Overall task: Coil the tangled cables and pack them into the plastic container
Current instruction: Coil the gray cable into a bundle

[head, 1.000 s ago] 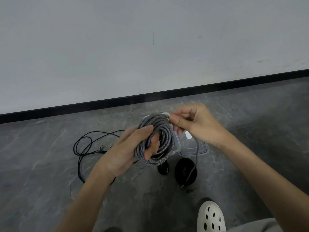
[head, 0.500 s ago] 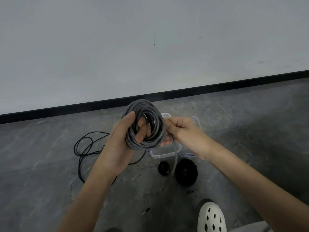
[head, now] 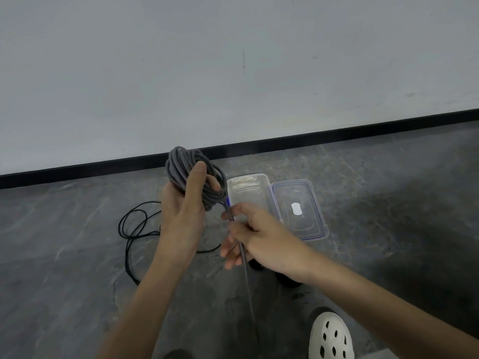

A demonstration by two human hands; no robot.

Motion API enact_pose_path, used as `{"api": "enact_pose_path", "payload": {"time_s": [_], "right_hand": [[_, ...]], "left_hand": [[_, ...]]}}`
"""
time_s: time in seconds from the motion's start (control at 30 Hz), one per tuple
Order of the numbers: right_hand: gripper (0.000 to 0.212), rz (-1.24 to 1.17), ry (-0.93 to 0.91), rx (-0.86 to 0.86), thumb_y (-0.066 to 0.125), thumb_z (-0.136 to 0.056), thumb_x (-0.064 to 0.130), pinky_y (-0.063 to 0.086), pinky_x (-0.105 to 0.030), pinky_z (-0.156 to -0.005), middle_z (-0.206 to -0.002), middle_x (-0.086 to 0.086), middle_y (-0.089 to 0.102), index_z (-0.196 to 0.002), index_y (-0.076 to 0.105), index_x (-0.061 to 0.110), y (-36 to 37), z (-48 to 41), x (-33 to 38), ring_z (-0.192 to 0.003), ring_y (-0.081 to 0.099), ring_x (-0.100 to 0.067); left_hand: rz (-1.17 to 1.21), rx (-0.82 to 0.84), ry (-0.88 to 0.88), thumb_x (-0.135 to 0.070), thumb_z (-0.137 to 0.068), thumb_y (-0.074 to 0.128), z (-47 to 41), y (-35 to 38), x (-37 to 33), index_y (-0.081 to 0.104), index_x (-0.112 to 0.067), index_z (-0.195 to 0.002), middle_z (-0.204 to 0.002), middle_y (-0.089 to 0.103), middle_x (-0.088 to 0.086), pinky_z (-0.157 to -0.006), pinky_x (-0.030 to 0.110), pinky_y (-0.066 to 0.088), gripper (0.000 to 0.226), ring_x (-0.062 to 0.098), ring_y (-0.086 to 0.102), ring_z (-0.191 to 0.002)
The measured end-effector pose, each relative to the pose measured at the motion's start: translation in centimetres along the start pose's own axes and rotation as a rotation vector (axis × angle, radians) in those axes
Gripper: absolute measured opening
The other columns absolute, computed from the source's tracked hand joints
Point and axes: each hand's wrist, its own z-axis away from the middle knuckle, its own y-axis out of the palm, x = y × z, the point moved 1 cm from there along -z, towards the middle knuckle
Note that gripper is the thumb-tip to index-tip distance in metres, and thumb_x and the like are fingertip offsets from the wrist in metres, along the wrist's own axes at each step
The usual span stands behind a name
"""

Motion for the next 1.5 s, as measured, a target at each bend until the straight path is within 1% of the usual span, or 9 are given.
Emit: {"api": "enact_pose_path", "payload": {"time_s": [0.33, 0.5, 0.6, 0.77, 0.93, 1.07, 1.17, 1.3, 1.5], "right_hand": [[0.014, -0.003, -0.018, 0.063, 0.048, -0.099, 0.011, 0.051, -0.022, -0.059, -0.064, 0.006, 0.063, -0.111, 0.054, 0.008, 0.3, 1.3, 0.8, -0.057, 0.065, -0.014], [0.008, -0.044, -0.005, 0.150, 0.050, -0.099, 0.015, 0.049, -0.025, -0.062, -0.063, 0.006, 0.061, -0.103, 0.055, 0.012, 0.4, 2.3, 1.1, -0.057, 0.064, -0.013], [0.019, 0.031, -0.036, 0.111, 0.048, -0.100, 0.017, 0.044, -0.022, -0.059, -0.059, 0.006, 0.054, -0.106, 0.057, 0.002, -0.1, 2.3, 1.1, -0.052, 0.054, -0.009], [0.022, 0.212, -0.109, -0.021, 0.045, -0.101, 0.020, 0.037, -0.019, -0.055, -0.052, 0.016, 0.045, -0.096, 0.066, 0.016, -1.5, 1.9, 0.8, -0.052, 0.042, -0.001], [0.023, 0.619, -0.276, -0.139, 0.042, -0.101, 0.013, 0.038, -0.014, -0.056, -0.061, 0.021, 0.050, -0.093, 0.064, 0.018, -2.4, 1.5, 0.5, -0.059, 0.051, 0.004], [0.021, 0.838, -0.341, -0.168, 0.046, -0.093, 0.000, 0.047, -0.028, -0.065, -0.078, 0.014, 0.057, -0.097, 0.063, 0.012, -3.0, 1.2, 0.5, -0.069, 0.052, -0.003], [0.012, 0.981, -0.433, -0.193, 0.051, -0.098, 0.015, 0.048, -0.031, -0.066, -0.078, 0.006, 0.063, -0.097, 0.062, 0.010, -3.2, 0.8, 0.8, -0.066, 0.053, -0.009], [0.026, 0.925, -0.536, -0.266, 0.057, -0.092, 0.038, 0.047, -0.033, -0.058, -0.063, 0.011, 0.053, -0.085, 0.058, 0.013, -4.9, 0.6, 1.8, -0.055, 0.048, -0.006], [0.018, 0.792, -0.601, -0.251, 0.068, -0.087, 0.027, 0.045, -0.036, -0.056, -0.062, -0.002, 0.059, -0.081, 0.064, 0.011, -6.6, 0.0, 2.0, -0.055, 0.052, -0.014]], "left_hand": [[-0.184, -0.028, 0.053, -0.034, -0.096, 0.056, -0.1, 0.0, 1.1, 0.063, -0.009, -0.079, -0.068, 0.065, -0.011, -0.060, 0.009, 0.045, 0.031, -0.001, 0.061, -0.066], [-0.354, -0.100, 0.004, -0.065, -0.082, 0.053, -0.6, -0.9, 1.6, 0.064, -0.020, -0.078, -0.073, 0.068, -0.009, -0.064, 0.023, 0.049, 0.046, 0.006, 0.064, -0.069], [-0.493, -0.071, -0.031, -0.078, -0.075, 0.043, -0.6, -1.0, 1.8, 0.063, -0.020, -0.082, -0.074, 0.067, -0.016, -0.062, 0.021, 0.044, 0.063, 0.000, 0.063, -0.070], [-0.700, 0.140, -0.009, -0.079, -0.074, 0.030, -0.5, -0.8, 2.1, 0.063, -0.009, -0.078, -0.070, 0.066, -0.001, -0.056, 0.015, 0.044, 0.078, 0.007, 0.061, -0.066], [-0.730, 0.407, 0.008, -0.080, -0.081, 0.027, 0.1, -0.4, 2.0, 0.042, -0.022, -0.059, -0.051, 0.052, -0.019, -0.054, 0.013, 0.037, 0.064, 0.001, 0.049, -0.050], [-0.731, 0.662, 0.023, -0.077, -0.076, 0.044, 0.3, 0.0, 2.3, 0.049, -0.033, -0.062, -0.069, 0.057, -0.022, -0.061, 0.009, 0.039, 0.046, -0.001, 0.053, -0.062], [-0.692, 0.743, -0.006, -0.081, -0.069, 0.049, 0.5, -0.1, 2.3, 0.057, -0.036, -0.076, -0.080, 0.063, -0.016, -0.062, 0.009, 0.041, 0.046, -0.002, 0.059, -0.070], [-0.664, 0.794, -0.094, -0.078, -0.072, 0.046, 0.8, 0.2, 2.2, 0.062, -0.027, -0.076, -0.069, 0.069, -0.017, -0.060, 0.007, 0.042, 0.054, -0.004, 0.064, -0.064], [-0.548, 0.804, -0.128, -0.074, -0.081, 0.042, 1.1, 0.7, 1.2, 0.060, -0.023, -0.068, -0.065, 0.070, -0.008, -0.060, 0.007, 0.042, 0.056, -0.003, 0.062, -0.058]]}}
